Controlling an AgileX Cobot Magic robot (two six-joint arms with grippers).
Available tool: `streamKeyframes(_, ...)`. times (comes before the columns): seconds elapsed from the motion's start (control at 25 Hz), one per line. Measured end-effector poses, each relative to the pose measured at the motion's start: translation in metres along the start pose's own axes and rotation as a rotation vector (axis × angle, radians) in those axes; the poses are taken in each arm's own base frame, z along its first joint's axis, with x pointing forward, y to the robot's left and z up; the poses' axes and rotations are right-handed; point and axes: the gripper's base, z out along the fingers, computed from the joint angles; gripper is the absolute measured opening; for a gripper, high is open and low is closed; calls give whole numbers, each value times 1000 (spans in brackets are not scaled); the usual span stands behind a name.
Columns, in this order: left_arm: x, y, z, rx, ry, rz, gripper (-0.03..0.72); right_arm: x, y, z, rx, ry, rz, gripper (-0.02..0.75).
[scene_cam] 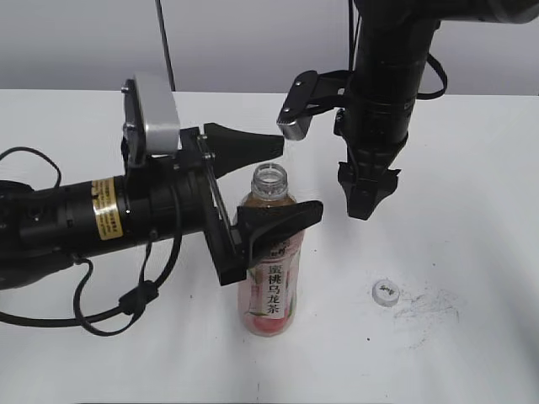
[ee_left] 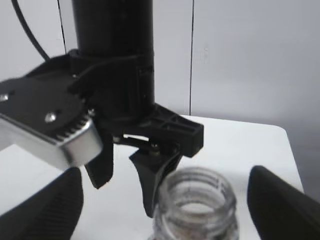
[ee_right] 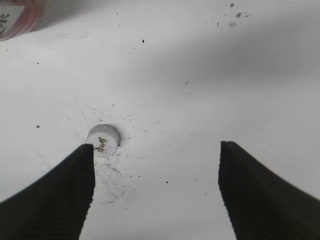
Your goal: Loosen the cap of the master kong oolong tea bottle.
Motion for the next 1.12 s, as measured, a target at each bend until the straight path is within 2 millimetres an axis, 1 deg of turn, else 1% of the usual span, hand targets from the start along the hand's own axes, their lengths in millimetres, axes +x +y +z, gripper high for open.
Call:
streamKeyframes(0.16,-13,-1,-2,2,-28,28,591,1,1,-6,12,-5,6,575)
streamKeyframes(0.48,-49,-8,-10,8,-112,53,591,7,10,-50,89,-79,56,575)
streamKeyframes(0.64,-71,-13,-17,6,-150,60,591,12,12,-63,128,-85,120,575)
streamKeyframes(0.76,-85,-15,-23,-31,-119,100,591,20,8,-72,210,-41,235,575)
streamKeyframes(0.88,-96,-15,-32,-106,-50,145,591,27,4,-76,278,-8,369,575)
streamKeyframes(1.0,-108,-13,-45,-222,34,158,591,29,2,-76,306,5,418,575)
streamKeyframes(1.12,-116,-10,-62,-374,145,156,591,30,2,-78,310,1,447,575)
